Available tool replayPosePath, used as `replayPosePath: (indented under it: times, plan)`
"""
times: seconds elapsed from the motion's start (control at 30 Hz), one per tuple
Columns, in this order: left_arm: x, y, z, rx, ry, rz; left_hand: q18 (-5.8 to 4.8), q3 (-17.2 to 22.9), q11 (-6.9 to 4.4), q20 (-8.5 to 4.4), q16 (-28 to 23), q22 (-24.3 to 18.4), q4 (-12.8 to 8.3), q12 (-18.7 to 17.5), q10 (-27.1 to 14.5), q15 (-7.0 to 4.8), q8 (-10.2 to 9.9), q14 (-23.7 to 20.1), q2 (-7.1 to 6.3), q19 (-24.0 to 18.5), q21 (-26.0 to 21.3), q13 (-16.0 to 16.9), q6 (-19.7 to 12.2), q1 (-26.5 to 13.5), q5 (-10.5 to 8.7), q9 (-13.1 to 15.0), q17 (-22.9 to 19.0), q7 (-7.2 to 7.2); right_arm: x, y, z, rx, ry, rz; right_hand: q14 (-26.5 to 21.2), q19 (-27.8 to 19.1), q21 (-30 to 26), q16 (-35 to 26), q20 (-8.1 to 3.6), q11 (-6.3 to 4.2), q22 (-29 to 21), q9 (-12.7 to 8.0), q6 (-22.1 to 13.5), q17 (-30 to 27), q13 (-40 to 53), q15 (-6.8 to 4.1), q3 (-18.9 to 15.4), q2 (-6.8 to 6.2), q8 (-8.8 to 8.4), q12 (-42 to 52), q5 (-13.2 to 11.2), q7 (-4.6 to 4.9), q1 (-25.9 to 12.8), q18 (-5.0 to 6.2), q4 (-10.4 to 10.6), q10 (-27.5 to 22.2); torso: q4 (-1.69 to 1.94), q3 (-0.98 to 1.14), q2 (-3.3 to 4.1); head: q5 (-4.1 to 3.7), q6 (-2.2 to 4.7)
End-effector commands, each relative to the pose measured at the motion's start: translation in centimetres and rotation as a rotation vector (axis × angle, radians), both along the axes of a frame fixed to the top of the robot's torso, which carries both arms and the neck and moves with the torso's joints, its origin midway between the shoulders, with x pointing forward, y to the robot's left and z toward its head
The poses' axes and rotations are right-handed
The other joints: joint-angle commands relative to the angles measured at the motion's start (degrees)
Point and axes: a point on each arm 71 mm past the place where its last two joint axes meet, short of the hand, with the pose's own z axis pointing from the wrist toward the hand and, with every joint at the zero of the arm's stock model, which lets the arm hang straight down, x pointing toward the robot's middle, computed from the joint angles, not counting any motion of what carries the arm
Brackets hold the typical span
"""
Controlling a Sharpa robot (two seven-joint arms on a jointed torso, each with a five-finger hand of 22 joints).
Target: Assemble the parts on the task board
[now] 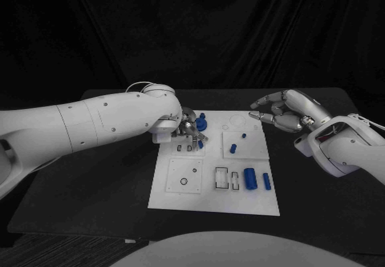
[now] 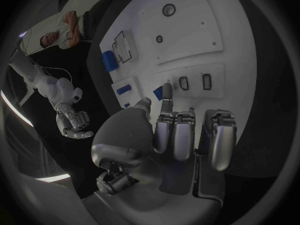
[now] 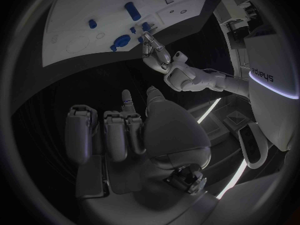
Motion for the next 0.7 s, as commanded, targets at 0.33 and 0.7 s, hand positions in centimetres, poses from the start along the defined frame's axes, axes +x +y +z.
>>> replayPosePath:
  times: [0.33,0.7]
  plan:
    - [0.06,-0.47,-0.4,-0.001,0.027,-0.022,-0.35,1.6,0.34,0.4,0.4,15.1,-1.0,0.2,6.1,0.32,-0.8,6.2,-0.52,6.0,0.2,15.1,0.1,1.1,0.37,0.0,15.1,0.27,0.11,-0.07,-0.29,-0.008,0.02,-0.012,5.8,2.7,-0.2,-0.1,0.28,0.6,12.7,-0.1,0.2,14.4,15.1,0.37,-0.3,0.08,0.3,0.1,0.4,0.05,0.6,-0.39,-0.2,6.0,-0.02,-0.01,-0.01,0.04,-0.01]
    - [0.19,-0.45,-0.69,0.0,0.034,-0.022,-0.35,1.8,0.32,0.4,0.4,15.1,-1.1,0.2,6.1,0.31,-0.8,6.2,-0.65,6.0,0.2,15.1,0.4,1.1,0.07,0.1,15.1,0.23,0.12,-0.23,-0.54,-0.011,0.026,-0.015,5.8,2.7,-0.2,-0.2,0.29,0.62,12.6,-0.1,0.2,14.4,15.1,0.39,-0.3,0.08,0.3,0.1,0.3,0.06,0.7,-0.38,-0.2,6.0,0.01,0.01,-0.03,0.1,-0.01]
